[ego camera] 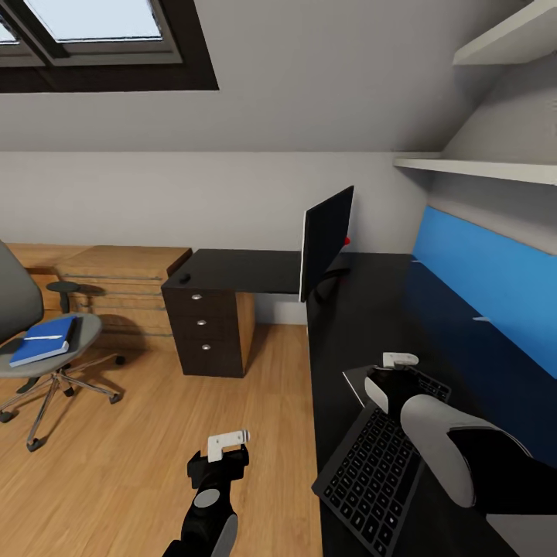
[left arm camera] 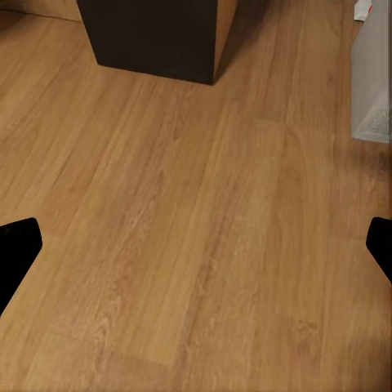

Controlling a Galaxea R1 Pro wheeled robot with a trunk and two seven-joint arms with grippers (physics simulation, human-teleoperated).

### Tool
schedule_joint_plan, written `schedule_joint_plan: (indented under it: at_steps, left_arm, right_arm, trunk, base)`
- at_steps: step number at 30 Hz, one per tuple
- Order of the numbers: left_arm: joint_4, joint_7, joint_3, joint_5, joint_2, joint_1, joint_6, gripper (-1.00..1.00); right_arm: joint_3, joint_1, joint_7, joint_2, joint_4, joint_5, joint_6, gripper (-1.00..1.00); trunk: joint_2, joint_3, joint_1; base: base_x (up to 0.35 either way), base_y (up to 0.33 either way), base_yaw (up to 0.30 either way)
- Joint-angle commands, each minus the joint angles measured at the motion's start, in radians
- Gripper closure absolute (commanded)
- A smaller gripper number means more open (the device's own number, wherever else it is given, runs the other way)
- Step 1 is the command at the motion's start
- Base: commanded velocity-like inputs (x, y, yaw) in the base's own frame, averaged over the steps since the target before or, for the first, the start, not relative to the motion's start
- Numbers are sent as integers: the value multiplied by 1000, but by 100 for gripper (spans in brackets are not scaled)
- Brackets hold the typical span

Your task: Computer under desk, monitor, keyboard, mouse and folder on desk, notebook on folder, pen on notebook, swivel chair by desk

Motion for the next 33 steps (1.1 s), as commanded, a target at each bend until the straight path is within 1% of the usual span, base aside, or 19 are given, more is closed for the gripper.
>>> schedule_joint_plan:
  at_steps: [1, 33]
  left_arm:
    - [-2, 8, -2, 8, 1, -1, 3, -100]
    - [0, 6, -4, 7, 0, -1, 3, -100]
  right_arm:
    - [-8, 0, -4, 0, 32, -17, 5, -100]
    - [-6, 0, -4, 2, 32, -16, 5, -100]
  trunk:
    - [0, 0, 0]
    - [0, 32, 0]
  base:
    - [0, 0, -135]
    - [0, 0, -155]
